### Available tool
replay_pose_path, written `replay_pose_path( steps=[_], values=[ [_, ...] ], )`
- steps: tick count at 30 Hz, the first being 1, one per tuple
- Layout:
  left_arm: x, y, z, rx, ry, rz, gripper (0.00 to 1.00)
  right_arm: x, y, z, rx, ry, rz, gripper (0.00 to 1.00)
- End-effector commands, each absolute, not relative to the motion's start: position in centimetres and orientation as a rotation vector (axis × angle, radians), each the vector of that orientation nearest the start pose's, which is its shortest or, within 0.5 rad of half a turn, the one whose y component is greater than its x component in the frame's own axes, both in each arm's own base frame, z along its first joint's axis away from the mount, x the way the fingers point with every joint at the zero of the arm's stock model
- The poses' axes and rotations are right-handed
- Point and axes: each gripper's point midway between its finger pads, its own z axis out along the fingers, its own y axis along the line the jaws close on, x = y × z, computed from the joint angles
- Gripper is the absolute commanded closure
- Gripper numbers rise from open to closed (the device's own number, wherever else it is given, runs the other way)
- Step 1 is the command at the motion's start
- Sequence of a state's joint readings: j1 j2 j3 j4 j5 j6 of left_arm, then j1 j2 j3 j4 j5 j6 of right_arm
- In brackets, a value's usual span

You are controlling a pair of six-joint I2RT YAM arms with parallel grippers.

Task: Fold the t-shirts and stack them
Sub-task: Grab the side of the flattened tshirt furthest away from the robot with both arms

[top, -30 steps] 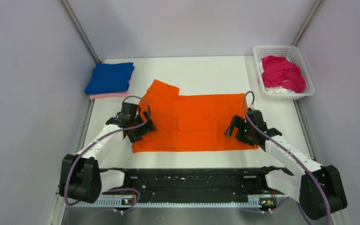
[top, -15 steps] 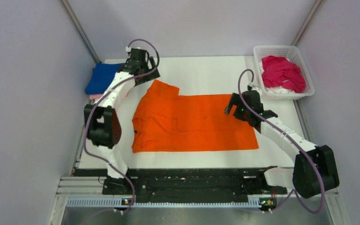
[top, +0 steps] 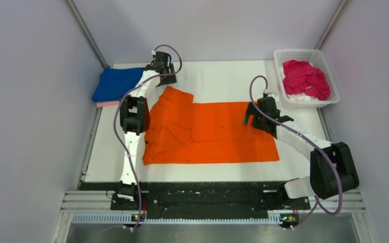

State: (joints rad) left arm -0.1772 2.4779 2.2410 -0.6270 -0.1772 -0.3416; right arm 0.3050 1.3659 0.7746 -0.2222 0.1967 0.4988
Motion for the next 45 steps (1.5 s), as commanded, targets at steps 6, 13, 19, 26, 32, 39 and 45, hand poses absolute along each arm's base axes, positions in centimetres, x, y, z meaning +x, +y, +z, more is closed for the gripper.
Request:
replay_pose_path(
  steps=[6,13,19,26,32,39,45],
  values=[
    [63.5,-10.3,7.0,-0.273,2.309,-0.099,0.32,35.7,9.2,9.4,0.302,2.296,0.158,0.01],
    [62.1,-10.5,5.8,-0.211,2.389,-0.086,0.36,35.6,9.0,9.1,0.318,2.318,0.151,0.01],
    [60.6,-10.6,4.2,-0.190,2.477,-0.082,0.40,35.5,9.0,9.1,0.336,2.327,0.170,0.01],
    [59.8,-11.2,3.3,-0.181,2.521,-0.124,0.45,35.4,8.9,9.0,0.345,2.335,0.178,0.01],
    [58.8,-11.9,2.8,-0.128,2.557,-0.100,0.90,35.4,8.6,9.3,0.352,2.330,0.171,0.02],
    [58.2,-12.1,4.9,-0.077,2.518,-0.048,1.00,36.6,7.1,10.0,0.404,2.323,0.085,0.02],
    [57.4,-13.1,9.9,-0.072,2.405,-0.136,1.00,40.1,5.4,10.3,0.452,2.315,-0.067,0.05]
  ],
)
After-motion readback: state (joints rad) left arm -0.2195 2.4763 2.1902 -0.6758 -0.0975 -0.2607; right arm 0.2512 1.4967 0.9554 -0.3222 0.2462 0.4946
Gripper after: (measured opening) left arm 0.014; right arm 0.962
